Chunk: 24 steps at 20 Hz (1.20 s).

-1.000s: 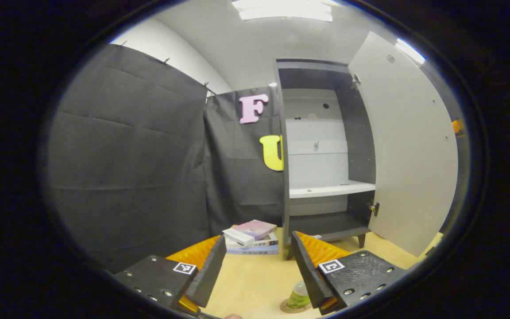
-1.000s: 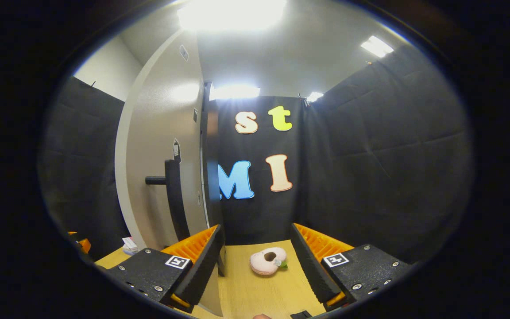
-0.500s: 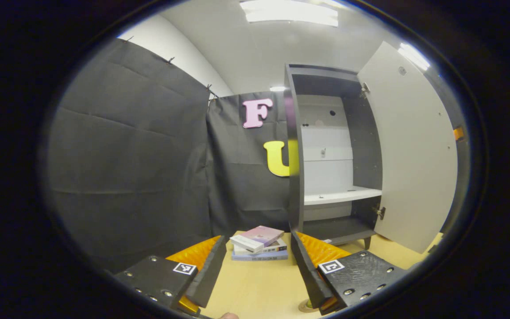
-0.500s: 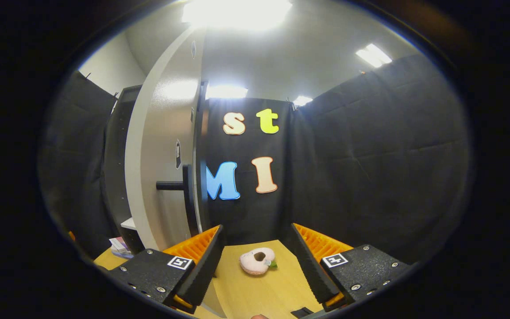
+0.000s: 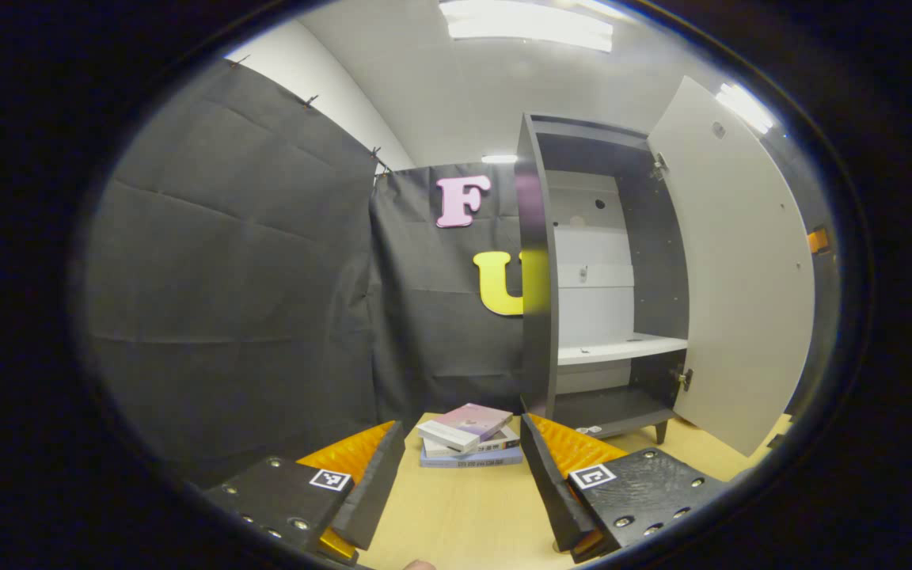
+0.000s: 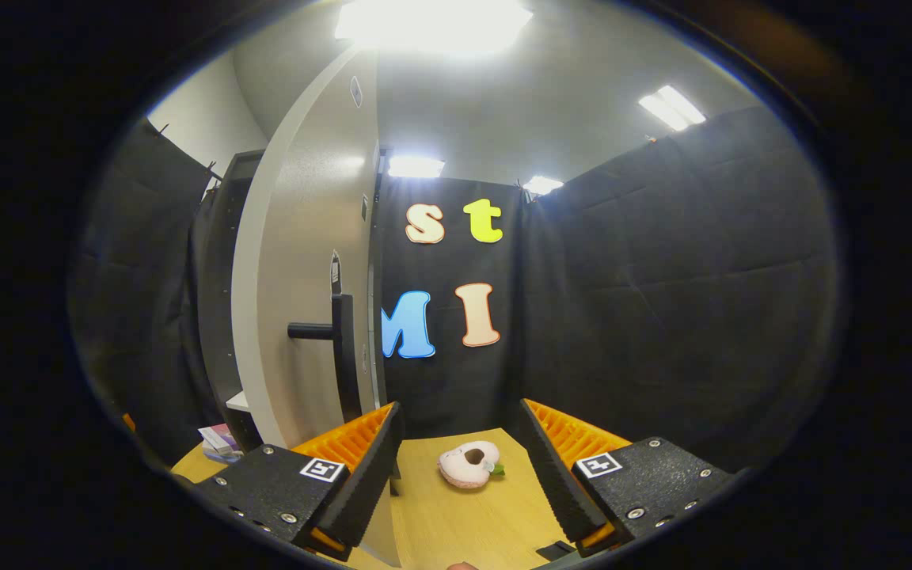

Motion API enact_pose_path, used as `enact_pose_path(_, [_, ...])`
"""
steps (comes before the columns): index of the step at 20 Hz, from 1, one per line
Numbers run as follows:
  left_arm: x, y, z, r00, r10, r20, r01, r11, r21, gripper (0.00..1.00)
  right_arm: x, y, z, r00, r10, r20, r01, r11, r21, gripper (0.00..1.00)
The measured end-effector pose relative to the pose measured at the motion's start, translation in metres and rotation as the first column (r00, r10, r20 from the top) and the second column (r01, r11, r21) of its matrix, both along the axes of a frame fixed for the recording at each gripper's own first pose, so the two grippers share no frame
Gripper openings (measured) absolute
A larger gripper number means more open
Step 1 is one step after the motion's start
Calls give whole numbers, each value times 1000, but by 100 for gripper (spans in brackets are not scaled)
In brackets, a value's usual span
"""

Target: Open the cabinet door with the right hand, grasp the bottle in the cabinet with the left hand and place it on the coaster, then close the cabinet door with the right hand.

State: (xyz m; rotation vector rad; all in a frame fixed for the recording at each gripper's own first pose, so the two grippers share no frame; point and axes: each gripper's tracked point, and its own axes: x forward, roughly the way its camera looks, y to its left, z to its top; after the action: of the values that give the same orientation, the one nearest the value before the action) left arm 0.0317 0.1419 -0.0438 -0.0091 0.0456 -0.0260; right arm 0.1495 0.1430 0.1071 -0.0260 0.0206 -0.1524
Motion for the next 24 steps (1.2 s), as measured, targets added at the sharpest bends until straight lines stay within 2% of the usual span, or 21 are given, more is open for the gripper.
enact_pose_path(7, [-2, 21, -10, 1000, -23, -18, 23, 1000, 10, 88, -2, 49, 2, 999, 50, 10, -50, 999, -3, 90])
enact_pose_path(8, [-2, 25, -12, 999, -25, -25, 25, 1000, 12, 84, -2, 57, 2, 998, 60, 10, -60, 998, -3, 90])
enact_pose_path(9, [-3, 27, -14, 999, -26, -29, 27, 1000, 13, 88, -2, 65, 2, 997, 70, 10, -70, 998, -1, 90])
enact_pose_path(12, [-6, 36, -16, 999, -28, -27, 28, 999, 16, 88, 0, 84, 1, 995, 95, 8, -95, 996, -3, 90])
enact_pose_path(13, [-7, 39, -15, 999, -26, -25, 26, 1000, 16, 84, 1, 91, 1, 995, 102, 7, -102, 995, -6, 90])
enact_pose_path(15, [-10, 45, -14, 1000, -21, -20, 21, 1000, 13, 88, 5, 103, -1, 993, 118, 3, -118, 993, -9, 90])
enact_pose_path(17, [-11, 49, -16, 1000, -20, -23, 20, 1000, 6, 88, 8, 119, 0, 990, 140, 0, -140, 990, -10, 90])
enact_pose_path(18, [-14, 51, -16, 999, -20, -25, 20, 1000, 2, 84, 9, 128, -1, 988, 152, -3, -152, 988, -9, 90])
enact_pose_path(20, [-17, 56, -16, 1000, -18, -26, 18, 1000, 1, 88, 14, 145, 0, 984, 178, -5, -178, 984, -15, 91])
enact_pose_path(24, [-25, 64, -15, 999, -15, -33, 15, 1000, 0, 84, 26, 178, 0, 970, 241, -4, -241, 970, -19, 91])
